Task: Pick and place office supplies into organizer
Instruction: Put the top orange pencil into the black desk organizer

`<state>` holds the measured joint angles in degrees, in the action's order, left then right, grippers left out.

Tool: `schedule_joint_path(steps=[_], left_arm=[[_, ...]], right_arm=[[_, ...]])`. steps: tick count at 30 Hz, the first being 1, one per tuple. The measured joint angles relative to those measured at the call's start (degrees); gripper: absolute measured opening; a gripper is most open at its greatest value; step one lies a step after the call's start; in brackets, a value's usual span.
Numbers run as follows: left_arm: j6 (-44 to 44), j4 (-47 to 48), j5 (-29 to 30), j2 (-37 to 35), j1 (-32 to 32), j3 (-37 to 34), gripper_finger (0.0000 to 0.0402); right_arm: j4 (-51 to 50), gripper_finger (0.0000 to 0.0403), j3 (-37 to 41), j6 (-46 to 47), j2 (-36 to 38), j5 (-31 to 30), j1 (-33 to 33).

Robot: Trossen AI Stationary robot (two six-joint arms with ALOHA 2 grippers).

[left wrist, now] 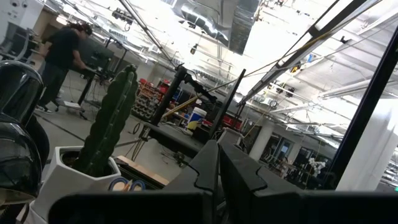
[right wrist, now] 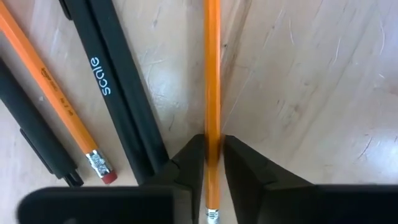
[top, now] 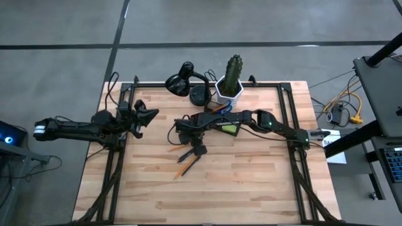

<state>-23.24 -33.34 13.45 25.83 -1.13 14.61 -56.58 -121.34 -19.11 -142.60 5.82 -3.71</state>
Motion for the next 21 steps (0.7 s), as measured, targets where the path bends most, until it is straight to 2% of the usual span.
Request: schedule_joint_path(steps=[5, 21], left_arm=[[0.00, 0.00, 0.00, -0.08, 0.00, -0.02, 0.0000], [0.07, 0.00, 0.00, -0.11, 0.02, -0.02, 0.0000]], right_arm=[[0.01, 0.0016, 0.00, 0.95, -0.01, 0.00, 0.01], [-0.26, 0.0014, 0.12, 4.72, 0.50, 0.10, -0.06]])
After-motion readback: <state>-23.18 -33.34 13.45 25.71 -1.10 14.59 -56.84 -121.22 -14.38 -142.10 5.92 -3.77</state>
